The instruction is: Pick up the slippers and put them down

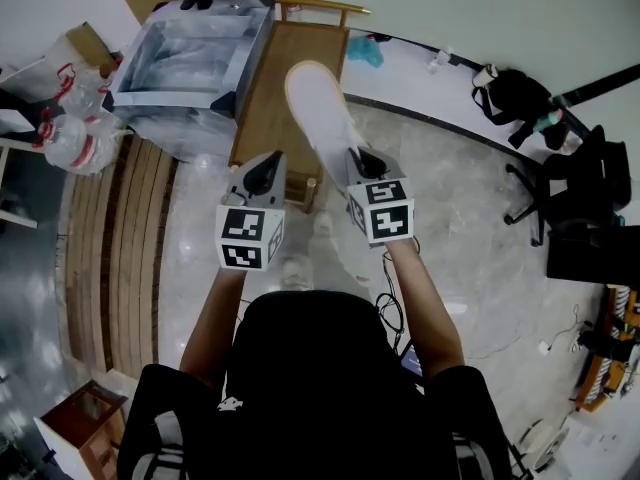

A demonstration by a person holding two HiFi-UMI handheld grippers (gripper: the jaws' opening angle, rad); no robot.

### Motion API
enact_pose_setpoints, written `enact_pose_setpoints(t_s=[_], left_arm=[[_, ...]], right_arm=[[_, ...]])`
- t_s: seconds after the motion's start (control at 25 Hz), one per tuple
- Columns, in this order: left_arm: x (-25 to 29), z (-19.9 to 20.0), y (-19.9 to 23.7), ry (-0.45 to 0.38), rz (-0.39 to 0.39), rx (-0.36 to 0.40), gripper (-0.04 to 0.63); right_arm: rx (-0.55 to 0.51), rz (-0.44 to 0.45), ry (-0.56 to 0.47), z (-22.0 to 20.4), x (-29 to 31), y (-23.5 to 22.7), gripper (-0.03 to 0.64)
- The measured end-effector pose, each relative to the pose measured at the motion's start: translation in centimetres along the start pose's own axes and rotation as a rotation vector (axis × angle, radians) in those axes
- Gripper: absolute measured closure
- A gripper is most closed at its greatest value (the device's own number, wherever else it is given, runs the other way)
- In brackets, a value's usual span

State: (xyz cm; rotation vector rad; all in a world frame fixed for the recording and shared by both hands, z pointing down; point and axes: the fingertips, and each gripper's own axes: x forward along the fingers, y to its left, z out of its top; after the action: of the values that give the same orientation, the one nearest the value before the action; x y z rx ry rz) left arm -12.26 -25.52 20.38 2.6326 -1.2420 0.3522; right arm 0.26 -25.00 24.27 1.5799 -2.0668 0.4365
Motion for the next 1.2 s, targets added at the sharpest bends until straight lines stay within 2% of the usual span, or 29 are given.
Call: enact_pose_setpoints(t_s=[0.44,0.72,1.2], left_arm=[[-2.0,-0.5,-3.0,-0.014,-0.057,0.032,0.589],[-2.4,-0.7,-3.0,-0.014,-0.078,0.009,0.589],[0.2,-0.7,-5.6,0.010,-0.133,0.021,0.589]], right_arm=[[0.044,-0.045,-0.022,-2.4,-3.8,0.7,0.603],[0.062,-0.065,-0.028,-2.6,-4.1,0.8,0.603],[0.108,-0.105,-0.018,-3.9,-5.5,-2.7,0.603]])
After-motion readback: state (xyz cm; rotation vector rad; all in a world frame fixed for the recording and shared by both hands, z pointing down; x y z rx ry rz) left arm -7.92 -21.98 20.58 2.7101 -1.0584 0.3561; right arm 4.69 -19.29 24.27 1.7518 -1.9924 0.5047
